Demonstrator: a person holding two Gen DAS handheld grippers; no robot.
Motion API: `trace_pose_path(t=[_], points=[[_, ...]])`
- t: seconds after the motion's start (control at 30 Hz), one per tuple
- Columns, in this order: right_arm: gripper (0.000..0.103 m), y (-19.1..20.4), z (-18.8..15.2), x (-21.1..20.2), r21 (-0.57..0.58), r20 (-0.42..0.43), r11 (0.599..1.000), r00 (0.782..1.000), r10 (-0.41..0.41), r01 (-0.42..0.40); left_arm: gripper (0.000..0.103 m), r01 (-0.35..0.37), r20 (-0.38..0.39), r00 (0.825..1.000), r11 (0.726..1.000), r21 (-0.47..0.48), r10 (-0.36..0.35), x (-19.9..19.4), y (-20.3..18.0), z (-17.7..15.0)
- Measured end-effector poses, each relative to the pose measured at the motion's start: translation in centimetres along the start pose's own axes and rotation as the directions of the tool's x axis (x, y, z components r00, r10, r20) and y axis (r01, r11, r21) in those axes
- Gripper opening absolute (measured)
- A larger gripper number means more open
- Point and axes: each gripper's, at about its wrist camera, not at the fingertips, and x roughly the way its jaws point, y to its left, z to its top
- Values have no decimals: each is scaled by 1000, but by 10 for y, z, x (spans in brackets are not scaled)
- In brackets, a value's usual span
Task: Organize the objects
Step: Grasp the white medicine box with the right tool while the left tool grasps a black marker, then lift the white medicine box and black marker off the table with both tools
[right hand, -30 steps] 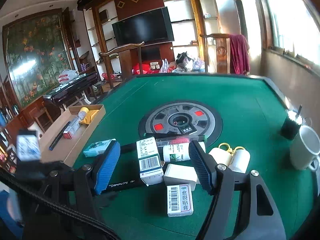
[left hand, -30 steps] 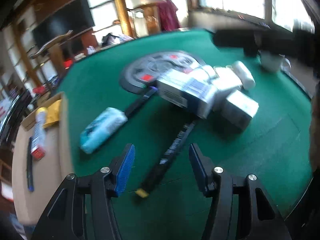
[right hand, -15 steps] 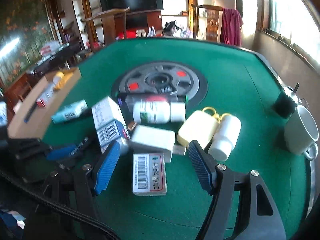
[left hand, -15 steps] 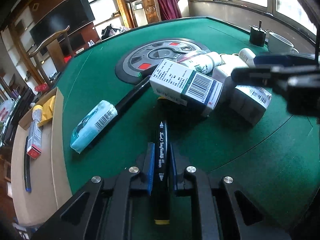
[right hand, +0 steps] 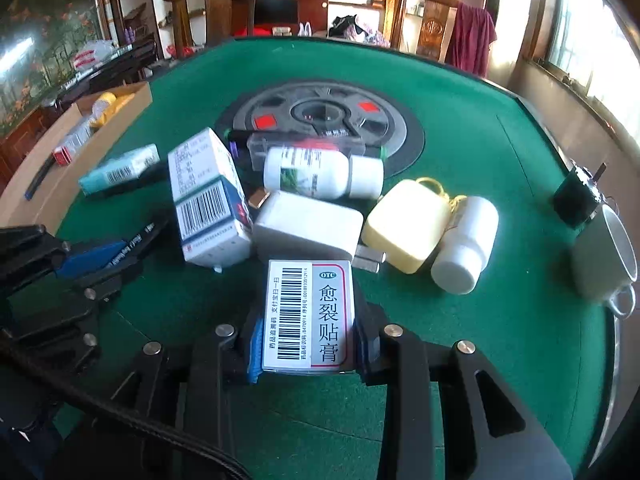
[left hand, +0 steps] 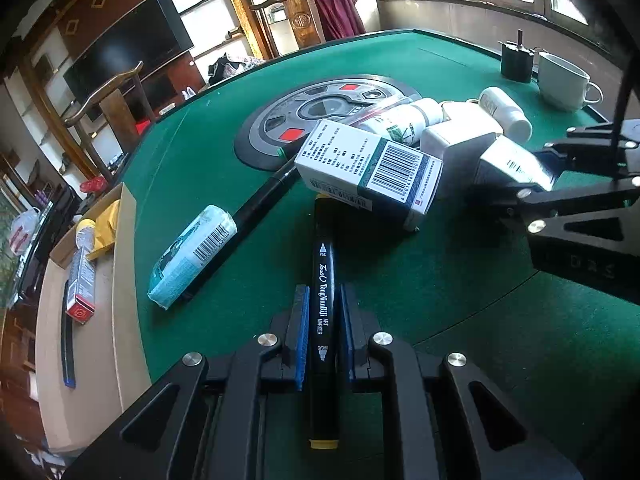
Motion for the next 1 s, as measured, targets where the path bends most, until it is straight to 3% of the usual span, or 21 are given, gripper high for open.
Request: trace_pose_path(t=[0.5,1.0], points=[[31,-15,8,-17,81,83,995,995,54,-61,12,-50,5,999,998,26,50,-3,-8,-2],[31,-6,9,-18,54,105,998,994,18,-24,12,-75,81,994,997,-21,76,-19,2,-7]])
